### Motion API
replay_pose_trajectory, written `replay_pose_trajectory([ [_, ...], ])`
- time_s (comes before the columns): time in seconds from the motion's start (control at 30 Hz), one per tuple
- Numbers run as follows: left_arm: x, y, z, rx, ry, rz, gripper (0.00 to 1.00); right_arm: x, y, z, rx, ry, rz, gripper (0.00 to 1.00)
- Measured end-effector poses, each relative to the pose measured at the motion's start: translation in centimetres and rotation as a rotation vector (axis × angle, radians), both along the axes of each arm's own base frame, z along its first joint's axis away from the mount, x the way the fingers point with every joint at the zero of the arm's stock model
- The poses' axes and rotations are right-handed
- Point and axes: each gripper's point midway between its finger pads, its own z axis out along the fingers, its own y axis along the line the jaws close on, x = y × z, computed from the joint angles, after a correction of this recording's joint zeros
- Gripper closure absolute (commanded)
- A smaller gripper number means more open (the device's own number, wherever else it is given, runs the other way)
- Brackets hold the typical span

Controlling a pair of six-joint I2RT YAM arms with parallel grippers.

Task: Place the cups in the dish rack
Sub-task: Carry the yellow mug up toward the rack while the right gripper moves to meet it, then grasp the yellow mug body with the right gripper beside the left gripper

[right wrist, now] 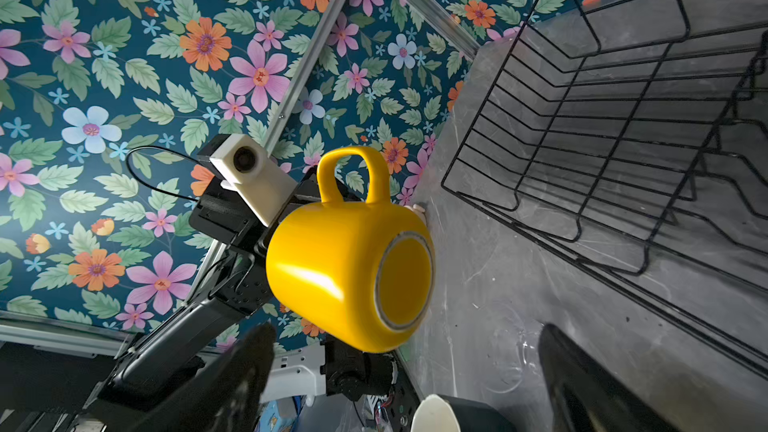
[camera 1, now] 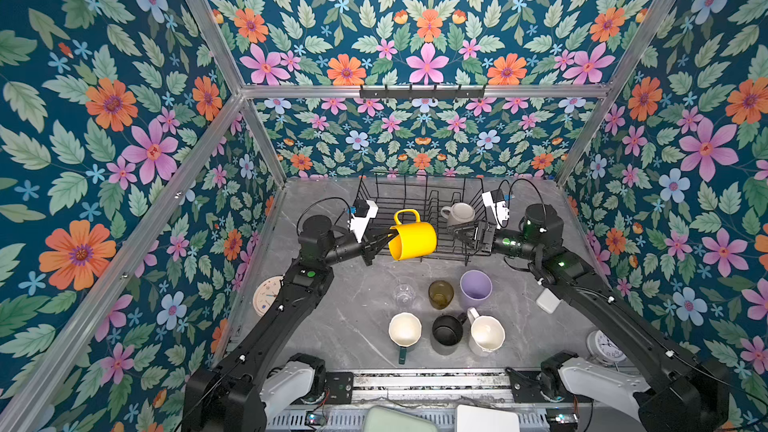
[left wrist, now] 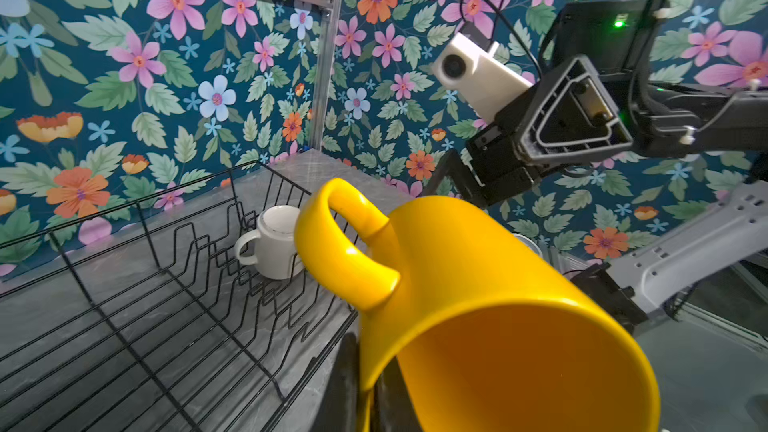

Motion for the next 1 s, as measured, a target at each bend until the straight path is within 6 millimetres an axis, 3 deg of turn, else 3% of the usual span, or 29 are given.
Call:
replay_pose_trajectory([
  [0.2,-0.8,-0.3,0.0,-0.075,-0.025,-0.059,1.0,-0.3,0.6,0.4,0.007,-0.011,0.05,0.01],
  [0.4,-1.0,-0.8,1.6,-0.12,-0.055,-0.128,1.0,-0.7,0.9,0.6,0.006,-0.061,0.098,0.01],
  [0.7,-2.4,-0.9,1.7,-0.133,-0.042,-0.201,1.0,-1.5,1.3,1.2,0.022,-0.183,0.155,0.01],
  [1.0,-2.6,-0.9,1.4,-0.13,-0.033,-0.213,1.0,-3.3,2.8,2.5,0.049,-0.312,0.235,0.01],
])
